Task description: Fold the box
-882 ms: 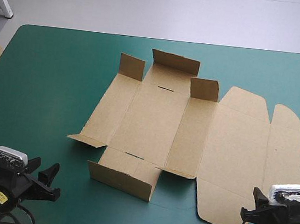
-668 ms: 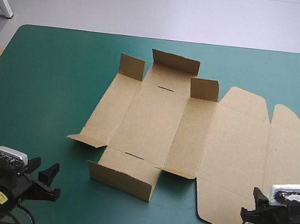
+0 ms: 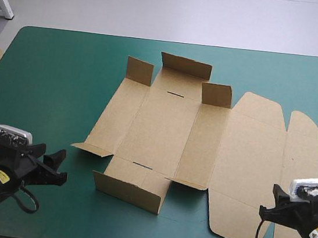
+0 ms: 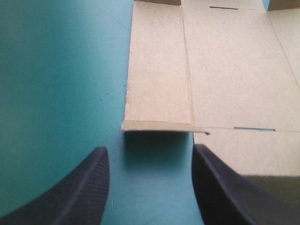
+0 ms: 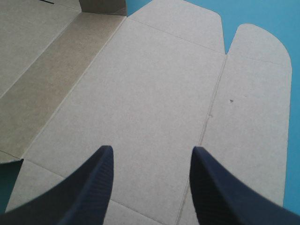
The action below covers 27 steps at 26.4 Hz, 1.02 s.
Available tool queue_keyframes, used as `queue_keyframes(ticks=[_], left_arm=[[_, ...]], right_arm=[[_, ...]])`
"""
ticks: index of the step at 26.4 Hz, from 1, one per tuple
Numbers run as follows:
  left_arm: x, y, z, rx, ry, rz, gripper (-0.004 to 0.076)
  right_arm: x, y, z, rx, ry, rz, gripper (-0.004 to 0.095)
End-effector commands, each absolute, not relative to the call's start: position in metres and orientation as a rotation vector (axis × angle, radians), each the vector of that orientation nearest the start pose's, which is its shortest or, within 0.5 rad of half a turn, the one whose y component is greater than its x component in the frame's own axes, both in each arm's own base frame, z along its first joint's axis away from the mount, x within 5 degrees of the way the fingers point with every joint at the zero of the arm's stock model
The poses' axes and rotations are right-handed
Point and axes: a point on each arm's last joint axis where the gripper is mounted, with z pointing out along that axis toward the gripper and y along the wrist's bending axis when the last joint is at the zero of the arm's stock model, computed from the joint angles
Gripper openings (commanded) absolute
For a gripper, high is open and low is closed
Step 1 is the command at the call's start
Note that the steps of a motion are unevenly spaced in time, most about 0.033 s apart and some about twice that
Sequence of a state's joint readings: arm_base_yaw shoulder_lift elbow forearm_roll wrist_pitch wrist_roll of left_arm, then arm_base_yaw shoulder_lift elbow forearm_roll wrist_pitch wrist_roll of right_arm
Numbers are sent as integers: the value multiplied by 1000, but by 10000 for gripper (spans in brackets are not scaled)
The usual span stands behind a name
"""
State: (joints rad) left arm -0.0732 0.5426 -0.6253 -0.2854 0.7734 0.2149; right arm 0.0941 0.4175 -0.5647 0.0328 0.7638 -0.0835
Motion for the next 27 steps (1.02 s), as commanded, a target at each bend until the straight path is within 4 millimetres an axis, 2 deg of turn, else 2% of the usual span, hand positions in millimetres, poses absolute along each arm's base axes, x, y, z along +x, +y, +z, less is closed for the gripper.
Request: queue_keyframes(ticks=[1, 5, 7, 12, 16, 18, 22, 24, 27], left_arm=[[124, -28, 347, 148, 2052, -289, 384], [172, -29, 370, 152, 2098, -261, 384], [200, -31, 373, 101, 2157, -281, 384], [249, -34, 368, 111, 2246, -277, 384], [279, -30, 360, 114, 2338, -249, 384], [294, -19, 353, 57, 2374, -244, 384], [313, 19, 331, -93, 2444, -226, 384], [320, 37, 314, -167, 2497, -302, 384], [328, 50, 294, -213, 2529, -544, 384]], right_arm=[[96, 9, 337, -128, 2025, 43, 472], [133, 14, 357, -77, 2119, 102, 472], [148, 17, 360, -70, 2185, 134, 472], [170, 22, 357, -82, 2339, 163, 472], [182, 23, 352, -103, 2415, 159, 472], [185, 24, 352, -98, 2417, 171, 472], [187, 25, 352, -102, 2400, 176, 472], [187, 25, 352, -110, 2395, 173, 472], [187, 25, 352, -117, 2394, 168, 474]])
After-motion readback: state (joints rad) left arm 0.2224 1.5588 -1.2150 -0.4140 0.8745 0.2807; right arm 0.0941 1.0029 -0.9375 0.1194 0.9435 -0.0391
